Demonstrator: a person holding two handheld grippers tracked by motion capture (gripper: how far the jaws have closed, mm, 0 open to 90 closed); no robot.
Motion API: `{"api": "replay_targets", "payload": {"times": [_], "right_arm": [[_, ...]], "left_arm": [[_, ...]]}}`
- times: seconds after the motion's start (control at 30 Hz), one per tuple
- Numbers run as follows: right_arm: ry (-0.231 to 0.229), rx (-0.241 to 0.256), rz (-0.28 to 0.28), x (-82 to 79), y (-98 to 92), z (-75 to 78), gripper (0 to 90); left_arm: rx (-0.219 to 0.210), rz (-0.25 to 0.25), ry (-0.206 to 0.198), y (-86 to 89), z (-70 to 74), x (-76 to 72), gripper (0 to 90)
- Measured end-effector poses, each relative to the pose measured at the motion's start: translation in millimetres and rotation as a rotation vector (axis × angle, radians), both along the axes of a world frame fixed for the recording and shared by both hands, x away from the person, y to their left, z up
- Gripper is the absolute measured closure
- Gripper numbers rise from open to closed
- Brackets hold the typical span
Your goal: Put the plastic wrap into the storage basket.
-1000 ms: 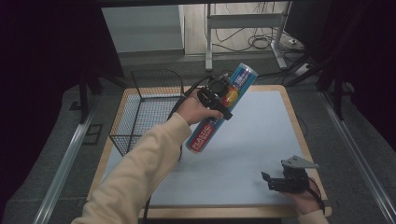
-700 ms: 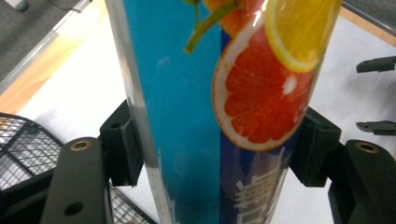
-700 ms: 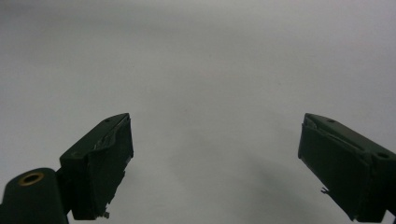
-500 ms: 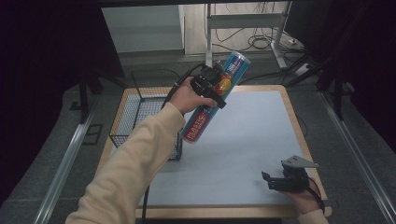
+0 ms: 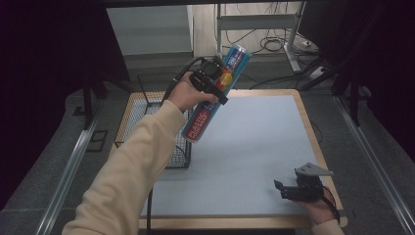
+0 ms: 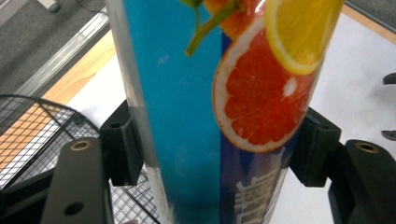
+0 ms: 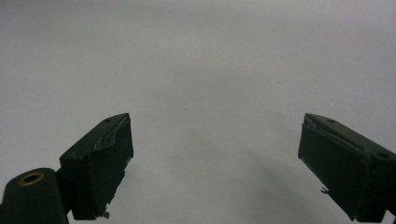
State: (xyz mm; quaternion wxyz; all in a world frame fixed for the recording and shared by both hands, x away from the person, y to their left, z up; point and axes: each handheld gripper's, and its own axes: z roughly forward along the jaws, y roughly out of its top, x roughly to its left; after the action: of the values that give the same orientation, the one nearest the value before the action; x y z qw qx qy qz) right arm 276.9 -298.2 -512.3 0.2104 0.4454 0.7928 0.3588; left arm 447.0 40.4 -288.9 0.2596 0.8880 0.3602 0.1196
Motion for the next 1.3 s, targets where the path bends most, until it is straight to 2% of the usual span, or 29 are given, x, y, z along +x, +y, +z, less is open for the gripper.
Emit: {"api": "replay_targets", "payload": {"times": [0.33, 0.4, 0.53, 0.8, 0.9, 1.1, 1.3], "right_arm": [[0.0, 0.0, -0.004, 1.1, -1.8, 0.0, 10.3], [0.003, 0.001, -0.005, 1.1, -1.8, -0.3, 10.3], [0.003, 0.001, -0.006, 1.1, -1.7, -0.3, 10.3], [0.005, 0.001, -0.004, 0.9, -1.0, -0.1, 10.3], [0.005, 0.001, -0.004, 0.8, -0.5, -0.2, 10.3], [0.001, -0.004, -0.003, 1.1, -0.6, -0.6, 10.3], [0.004, 0.0, -0.007, 1.0, -0.7, -0.7, 10.3]], "left_arm": [[0.022, 0.05, 0.0, 25.6, -1.8, 9.9, 32.0], [0.006, 0.068, -0.003, 29.7, -2.5, 10.5, 32.0], [0.018, 0.08, -0.005, 38.6, -3.4, 10.7, 32.0], [0.005, 0.106, -0.001, 54.4, -4.2, 8.9, 32.0], [0.025, 0.11, -0.002, 60.5, -6.1, 9.4, 32.0], [0.036, 0.132, 0.003, 70.8, -12.3, 12.7, 32.0], [0.032, 0.149, 0.012, 77.6, -20.6, 15.9, 32.0]]}}
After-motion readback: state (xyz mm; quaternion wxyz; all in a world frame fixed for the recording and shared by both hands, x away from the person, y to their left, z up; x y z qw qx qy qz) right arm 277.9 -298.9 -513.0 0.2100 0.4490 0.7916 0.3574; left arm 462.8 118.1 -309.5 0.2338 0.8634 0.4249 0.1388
